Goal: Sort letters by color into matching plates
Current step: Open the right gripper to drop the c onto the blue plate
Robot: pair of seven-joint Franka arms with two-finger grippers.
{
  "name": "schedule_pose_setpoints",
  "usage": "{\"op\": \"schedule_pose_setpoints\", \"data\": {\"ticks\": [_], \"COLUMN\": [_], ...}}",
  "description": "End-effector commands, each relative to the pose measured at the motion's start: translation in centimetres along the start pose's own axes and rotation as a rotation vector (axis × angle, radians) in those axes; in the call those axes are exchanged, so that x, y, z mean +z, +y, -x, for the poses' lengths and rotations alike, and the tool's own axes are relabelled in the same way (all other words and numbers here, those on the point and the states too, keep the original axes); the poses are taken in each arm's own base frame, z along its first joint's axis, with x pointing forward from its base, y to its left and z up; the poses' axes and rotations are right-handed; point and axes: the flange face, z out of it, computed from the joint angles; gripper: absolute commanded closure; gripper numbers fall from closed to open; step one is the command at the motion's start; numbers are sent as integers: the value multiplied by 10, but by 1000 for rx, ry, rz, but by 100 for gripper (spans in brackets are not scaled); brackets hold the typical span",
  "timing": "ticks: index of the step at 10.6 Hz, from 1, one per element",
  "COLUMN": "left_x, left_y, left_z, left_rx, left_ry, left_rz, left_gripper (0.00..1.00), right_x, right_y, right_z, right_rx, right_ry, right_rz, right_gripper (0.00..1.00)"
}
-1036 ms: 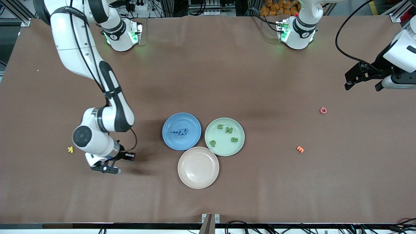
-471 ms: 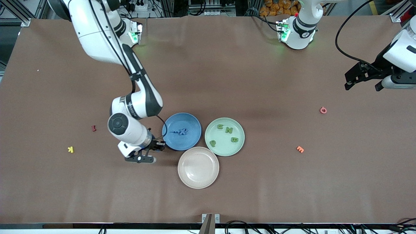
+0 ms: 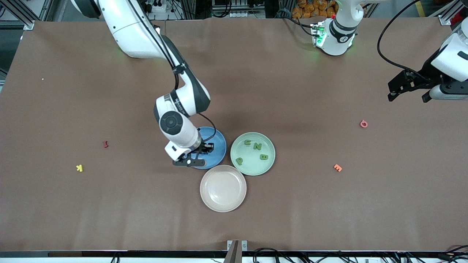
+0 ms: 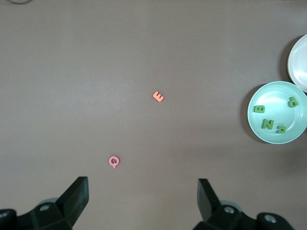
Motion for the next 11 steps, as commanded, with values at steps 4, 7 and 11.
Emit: {"op": "schedule_pose_setpoints", "data": {"ticks": [4, 7, 11], "left_x": [-7, -6, -7], "left_y": [0, 0, 0], "left_z": [0, -1, 0], "left_rx": [1, 1, 1], "left_ry": [0, -1, 1], "left_rz": [-5, -5, -7], "left_gripper": [0, 0, 0], "right_x": [-9, -34, -79], "right_y": [18, 91, 206], "right_z": [-10, -55, -104], "right_rx": [-71, -135, -167], "right_ry": [25, 73, 123], "right_rz": [39, 76, 95], "right_gripper": [0, 0, 0]}}
